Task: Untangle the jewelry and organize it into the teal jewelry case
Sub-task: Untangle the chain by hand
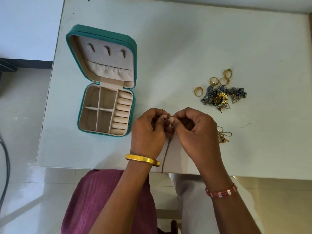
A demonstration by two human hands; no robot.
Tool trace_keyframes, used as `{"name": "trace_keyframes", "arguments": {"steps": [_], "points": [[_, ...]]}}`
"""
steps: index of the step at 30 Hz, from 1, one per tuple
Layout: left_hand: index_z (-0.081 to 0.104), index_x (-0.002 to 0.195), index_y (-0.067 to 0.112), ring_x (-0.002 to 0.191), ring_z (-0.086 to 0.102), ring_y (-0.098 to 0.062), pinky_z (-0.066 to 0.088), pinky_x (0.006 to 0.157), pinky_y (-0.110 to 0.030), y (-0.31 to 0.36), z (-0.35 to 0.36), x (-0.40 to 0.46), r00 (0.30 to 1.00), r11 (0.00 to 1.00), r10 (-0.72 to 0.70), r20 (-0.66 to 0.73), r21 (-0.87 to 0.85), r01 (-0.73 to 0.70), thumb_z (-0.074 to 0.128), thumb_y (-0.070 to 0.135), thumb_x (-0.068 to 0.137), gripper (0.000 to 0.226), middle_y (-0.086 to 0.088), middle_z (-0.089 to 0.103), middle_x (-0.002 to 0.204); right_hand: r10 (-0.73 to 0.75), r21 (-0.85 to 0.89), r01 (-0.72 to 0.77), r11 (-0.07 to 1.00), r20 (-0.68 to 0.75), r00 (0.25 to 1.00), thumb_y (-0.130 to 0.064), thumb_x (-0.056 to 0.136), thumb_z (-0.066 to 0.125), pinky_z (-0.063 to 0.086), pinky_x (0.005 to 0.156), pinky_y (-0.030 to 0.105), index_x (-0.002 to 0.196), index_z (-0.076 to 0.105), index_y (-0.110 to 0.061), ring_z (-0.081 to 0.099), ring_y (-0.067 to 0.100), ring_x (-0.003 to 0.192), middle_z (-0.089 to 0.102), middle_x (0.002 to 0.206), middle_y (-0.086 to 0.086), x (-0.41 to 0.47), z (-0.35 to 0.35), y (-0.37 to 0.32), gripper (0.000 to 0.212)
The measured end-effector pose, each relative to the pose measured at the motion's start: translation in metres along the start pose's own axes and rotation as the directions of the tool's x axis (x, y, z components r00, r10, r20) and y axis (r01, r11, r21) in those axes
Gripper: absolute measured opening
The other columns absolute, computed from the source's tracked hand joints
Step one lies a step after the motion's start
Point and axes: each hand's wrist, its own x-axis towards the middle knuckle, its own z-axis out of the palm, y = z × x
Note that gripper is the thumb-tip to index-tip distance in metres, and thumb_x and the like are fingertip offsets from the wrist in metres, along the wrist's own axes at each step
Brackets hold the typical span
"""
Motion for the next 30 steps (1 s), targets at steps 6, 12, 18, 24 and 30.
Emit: {"name": "trace_keyframes", "arguments": {"steps": [6, 12, 18, 24, 30], "points": [[0.056, 0.083, 0.014, 0.060, 0.062, -0.005, 0.051, 0.054, -0.014, -0.002, 0.001, -0.001, 0.997, 0.989, 0.062, -0.037, 0.133, -0.057, 0.049, -0.001, 0.088, 0.018, 0.003, 0.058, 0.071, -0.032, -0.079, 0.034, 0.996, 0.024, 0.999, -0.012, 0.087, 0.060, 0.042, 0.054, 0.006, 0.079, 0.058, -0.021, 0.056, -0.005, 0.066, 0.056, 0.067, -0.016, 0.000, 0.000, 0.002, 0.012], [0.057, 0.084, 0.004, 0.069, 0.055, -0.023, 0.044, 0.059, -0.021, -0.003, 0.005, -0.001, 0.966, 0.904, 0.252, -0.057, 0.371, -0.214, 0.046, -0.003, 0.086, 0.014, -0.005, 0.052, 0.080, -0.235, -0.410, 0.241, 0.880, 0.065, 0.970, -0.014, 0.093, 0.051, 0.044, 0.059, 0.030, 0.092, 0.057, -0.007, 0.053, 0.017, 0.070, 0.059, 0.083, 0.006, 0.000, 0.001, 0.000, 0.009], [0.050, 0.081, 0.016, 0.072, 0.059, -0.024, 0.055, 0.068, -0.039, -0.005, 0.000, 0.001, 0.993, 0.975, 0.122, 0.012, 0.184, -0.122, 0.042, -0.001, 0.089, 0.021, -0.007, 0.058, 0.078, -0.095, -0.214, 0.153, 0.965, 0.261, 0.961, -0.025, 0.096, 0.043, 0.035, 0.055, 0.019, 0.088, 0.048, -0.015, 0.046, 0.006, 0.063, 0.047, 0.070, -0.008, 0.002, -0.009, -0.002, 0.014], [0.056, 0.077, 0.019, 0.072, 0.059, -0.013, 0.054, 0.074, -0.027, 0.003, -0.007, 0.003, 0.988, 0.984, -0.083, 0.131, -0.147, 0.102, 0.043, 0.002, 0.092, 0.026, -0.002, 0.061, 0.075, 0.000, 0.074, -0.022, 0.997, 0.290, 0.957, -0.019, 0.095, 0.044, 0.041, 0.058, 0.019, 0.078, 0.052, -0.020, 0.048, 0.004, 0.059, 0.049, 0.060, -0.007, 0.002, -0.011, -0.005, 0.019], [0.062, 0.083, 0.013, 0.076, 0.062, -0.018, 0.054, 0.076, -0.027, 0.002, -0.011, 0.005, 0.966, 0.909, -0.135, 0.219, -0.361, 0.209, 0.045, 0.003, 0.090, 0.021, -0.004, 0.064, 0.075, 0.052, 0.221, -0.119, 0.968, 0.285, 0.957, -0.010, 0.091, 0.051, 0.048, 0.057, 0.016, 0.078, 0.056, -0.023, 0.052, 0.002, 0.056, 0.056, 0.059, -0.010, 0.004, -0.011, -0.005, 0.019]]}}
